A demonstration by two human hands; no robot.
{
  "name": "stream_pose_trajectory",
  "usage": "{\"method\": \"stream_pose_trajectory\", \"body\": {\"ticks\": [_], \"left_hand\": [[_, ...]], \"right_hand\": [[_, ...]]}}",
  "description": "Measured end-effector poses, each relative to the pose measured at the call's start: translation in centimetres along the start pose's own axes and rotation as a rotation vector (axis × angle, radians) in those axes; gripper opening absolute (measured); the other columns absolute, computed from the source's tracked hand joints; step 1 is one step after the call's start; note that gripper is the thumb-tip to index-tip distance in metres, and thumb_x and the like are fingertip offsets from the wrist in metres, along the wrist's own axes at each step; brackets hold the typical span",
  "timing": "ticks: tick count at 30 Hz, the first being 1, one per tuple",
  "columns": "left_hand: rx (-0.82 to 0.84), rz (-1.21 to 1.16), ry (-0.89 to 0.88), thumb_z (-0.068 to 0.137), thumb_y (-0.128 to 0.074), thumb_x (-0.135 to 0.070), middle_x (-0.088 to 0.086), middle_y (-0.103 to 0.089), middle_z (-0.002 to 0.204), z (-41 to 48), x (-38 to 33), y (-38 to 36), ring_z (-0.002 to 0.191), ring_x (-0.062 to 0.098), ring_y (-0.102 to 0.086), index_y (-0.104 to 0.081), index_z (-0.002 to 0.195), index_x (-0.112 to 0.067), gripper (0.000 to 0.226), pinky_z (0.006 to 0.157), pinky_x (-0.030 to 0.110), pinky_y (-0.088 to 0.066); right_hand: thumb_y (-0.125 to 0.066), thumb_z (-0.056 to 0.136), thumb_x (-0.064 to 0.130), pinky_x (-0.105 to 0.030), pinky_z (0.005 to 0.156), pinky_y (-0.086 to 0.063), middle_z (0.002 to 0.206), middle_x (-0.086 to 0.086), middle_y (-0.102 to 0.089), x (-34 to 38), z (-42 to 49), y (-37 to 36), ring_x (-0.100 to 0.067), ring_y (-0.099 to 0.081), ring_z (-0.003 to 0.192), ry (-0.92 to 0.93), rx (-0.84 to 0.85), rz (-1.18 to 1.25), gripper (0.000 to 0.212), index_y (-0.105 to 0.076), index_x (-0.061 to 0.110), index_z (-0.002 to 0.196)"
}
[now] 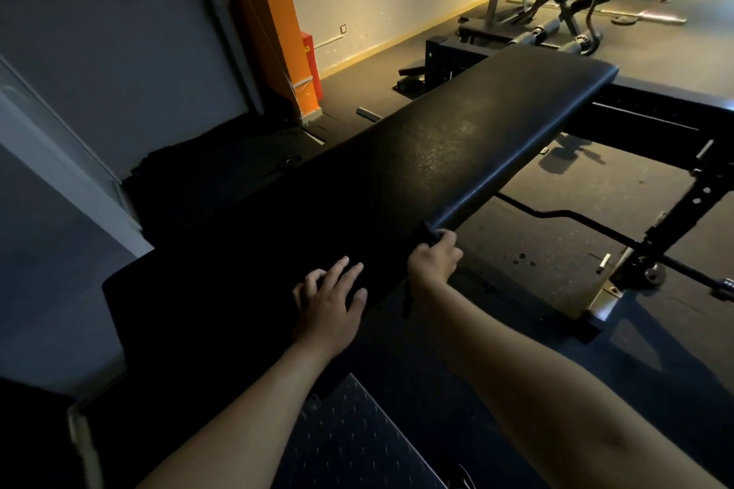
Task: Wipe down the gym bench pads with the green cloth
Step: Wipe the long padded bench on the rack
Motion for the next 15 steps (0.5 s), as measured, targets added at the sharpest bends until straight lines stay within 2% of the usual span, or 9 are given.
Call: {"method": "stream_pose_trajectory", "body": {"ticks": [3,7,9,11,13,15], "left_hand": [[0.006,0.003,0.007,0.102,-0.037,-0.052,-0.022,-0.017,0.162,-0.2,0.2,-0.1,0.141,0.014,-0.014,-0.031,0.151,-0.046,0.049,0.114,0.039,-0.009],[0.012,0.011,0.033,0.102,-0.036,-0.051,-0.021,-0.016,0.163,-0.2,0.2,-0.2,0.143,0.016,-0.015,-0.031,0.151,-0.046,0.049,0.115,0.041,-0.009],[0.021,0.036,0.050,0.103,-0.034,-0.051,-0.021,-0.014,0.163,-0.1,-0.2,-0.3,0.144,0.017,-0.013,-0.028,0.152,-0.047,0.049,0.116,0.043,-0.009],[0.027,0.081,0.049,0.103,-0.035,-0.049,-0.020,-0.010,0.164,-0.1,-0.4,-0.4,0.145,0.018,-0.012,-0.023,0.153,-0.048,0.051,0.117,0.044,-0.010],[0.034,0.118,0.037,0.102,-0.039,-0.047,-0.018,-0.008,0.165,-0.2,-0.5,-0.2,0.145,0.019,-0.013,-0.020,0.154,-0.049,0.055,0.117,0.045,-0.011],[0.039,0.130,0.034,0.102,-0.040,-0.047,-0.018,-0.008,0.165,-0.3,-0.6,-0.2,0.145,0.020,-0.013,-0.019,0.154,-0.049,0.056,0.116,0.045,-0.011]], "right_hand": [[-0.053,0.098,0.019,-0.051,0.102,-0.045,0.132,-0.008,-0.034,-0.4,0.9,0.8,-0.030,-0.041,0.119,-0.033,0.026,0.015,0.031,-0.040,0.029,0.125],[-0.055,0.095,0.014,-0.047,0.095,-0.052,0.120,0.004,-0.037,-1.3,-2.7,-0.7,-0.024,-0.051,0.110,0.136,0.165,-0.022,0.034,-0.042,0.040,0.113],[-0.056,0.094,0.012,-0.043,0.093,-0.054,0.117,0.006,-0.040,-2.2,-4.9,-1.3,-0.019,-0.054,0.106,0.205,0.201,-0.044,0.031,-0.047,0.035,0.113],[-0.057,0.094,0.012,-0.039,0.089,-0.056,0.116,0.005,-0.045,-3.0,-6.6,-1.7,-0.012,-0.056,0.098,0.197,0.249,-0.013,0.024,-0.054,0.025,0.115],[-0.057,0.094,0.014,-0.035,0.086,-0.056,0.113,0.003,-0.050,-3.3,-7.6,-1.9,-0.009,-0.056,0.092,0.178,0.310,-0.023,0.019,-0.058,0.023,0.110],[-0.058,0.092,0.015,-0.038,0.085,-0.057,0.109,0.004,-0.052,-3.1,-7.3,-1.5,-0.010,-0.057,0.092,0.195,0.365,-0.037,0.016,-0.060,0.025,0.104]]}}
Point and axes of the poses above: each hand's wrist, its own z-axis towards the middle knuckle, its own y-axis out of the back of the hand, x = y × z, the point moved 4 cm from there along z, towards the middle knuckle
